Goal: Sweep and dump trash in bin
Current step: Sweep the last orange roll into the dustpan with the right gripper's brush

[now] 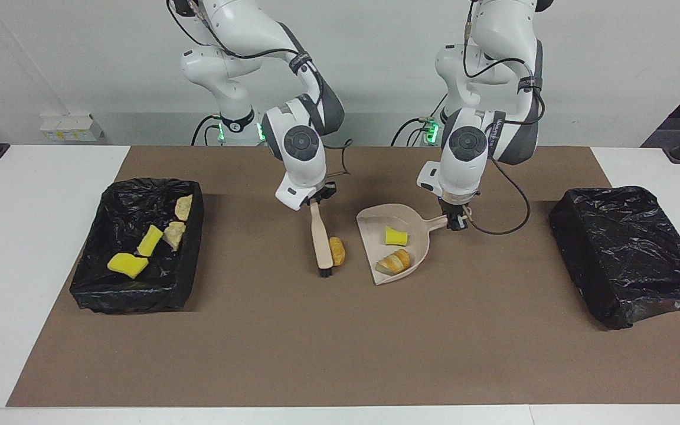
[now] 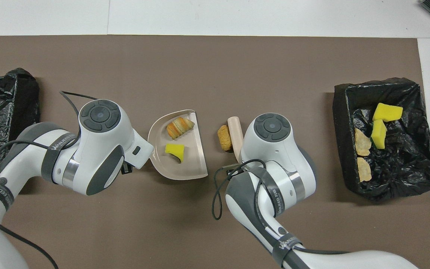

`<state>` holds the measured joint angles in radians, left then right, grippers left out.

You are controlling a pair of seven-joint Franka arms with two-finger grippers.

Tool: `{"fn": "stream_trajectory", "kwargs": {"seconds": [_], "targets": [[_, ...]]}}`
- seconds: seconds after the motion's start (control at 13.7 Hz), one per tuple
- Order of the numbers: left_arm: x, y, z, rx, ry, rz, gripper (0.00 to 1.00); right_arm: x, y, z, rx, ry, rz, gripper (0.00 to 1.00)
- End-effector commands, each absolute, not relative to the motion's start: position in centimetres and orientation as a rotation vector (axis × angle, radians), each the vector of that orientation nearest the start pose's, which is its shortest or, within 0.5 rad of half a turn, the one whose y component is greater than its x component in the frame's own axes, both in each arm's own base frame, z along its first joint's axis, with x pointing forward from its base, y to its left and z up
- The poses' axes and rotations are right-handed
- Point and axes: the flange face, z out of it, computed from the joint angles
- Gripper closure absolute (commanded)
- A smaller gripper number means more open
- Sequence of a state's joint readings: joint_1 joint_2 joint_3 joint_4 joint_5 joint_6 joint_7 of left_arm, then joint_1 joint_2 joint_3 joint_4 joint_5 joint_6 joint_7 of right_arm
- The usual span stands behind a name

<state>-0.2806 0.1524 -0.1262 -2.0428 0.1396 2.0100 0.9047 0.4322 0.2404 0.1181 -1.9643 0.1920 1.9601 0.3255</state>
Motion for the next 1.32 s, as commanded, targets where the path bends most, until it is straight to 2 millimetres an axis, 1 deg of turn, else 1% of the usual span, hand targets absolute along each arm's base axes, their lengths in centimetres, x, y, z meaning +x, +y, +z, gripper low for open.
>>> {"fn": "stream_trajectory", "kwargs": {"seconds": [0.0, 0.07, 0.22, 0.44, 0.51, 0.59, 0.66, 0.73, 0.8, 0.88, 1.02, 1.17, 1.24], "targets": [[50.1, -20.4, 35.3, -2.397, 1.917, 0.284, 1.00, 47.2, 33.9, 33.6, -2.942, -0.141, 0.478, 1.00], [50.1, -20.4, 35.4, -2.394, 1.922, 0.280, 1.00, 46.6, 34.9, 34.0, -2.911, -0.137, 0.488, 1.00], [50.1, -20.4, 35.2, -2.391, 1.926, 0.254, 1.00, 44.5, 38.4, 34.9, -2.825, -0.133, 0.518, 1.00], [49.9, -20.4, 35.0, -2.409, 1.918, 0.199, 1.00, 44.4, 40.0, 36.1, -2.774, -0.128, 0.514, 1.00], [49.8, -20.1, 34.5, -2.437, 1.925, 0.188, 1.00, 44.0, 40.9, 36.7, -2.753, -0.138, 0.522, 1.00], [50.2, -19.2, 34.4, -2.428, 1.979, 0.162, 1.00, 43.7, 41.8, 37.4, -2.747, -0.159, 0.522, 1.00], [50.4, -18.7, 34.4, -2.448, 2.041, 0.137, 1.00, 43.8, 41.7, 37.7, -2.750, -0.149, 0.523, 1.00], [50.7, -17.7, 34.4, -2.478, 2.068, 0.110, 1.00, 44.0, 40.9, 38.4, -2.760, -0.164, 0.527, 1.00], [51.0, -16.9, 34.4, -2.470, 2.092, 0.102, 1.00, 45.0, 39.9, 40.6, -2.745, -0.138, 0.537, 1.00], [51.2, -16.5, 34.4, -2.470, 2.099, 0.100, 1.00, 45.8, 39.4, 42.8, -2.731, -0.145, 0.561, 1.00], [51.7, -16.2, 34.5, -2.503, 2.088, 0.081, 1.00, 46.7, 38.6, 46.3, -2.742, -0.105, 0.580, 1.00], [52.6, -14.9, 34.9, -2.525, 2.121, 0.041, 1.00, 47.4, 36.8, 48.2, -2.747, -0.080, 0.589, 1.00], [53.0, -14.4, 35.0, -2.523, 2.146, 0.037, 1.00, 48.0, 35.4, 48.7, -2.760, -0.062, 0.597, 1.00]]}}
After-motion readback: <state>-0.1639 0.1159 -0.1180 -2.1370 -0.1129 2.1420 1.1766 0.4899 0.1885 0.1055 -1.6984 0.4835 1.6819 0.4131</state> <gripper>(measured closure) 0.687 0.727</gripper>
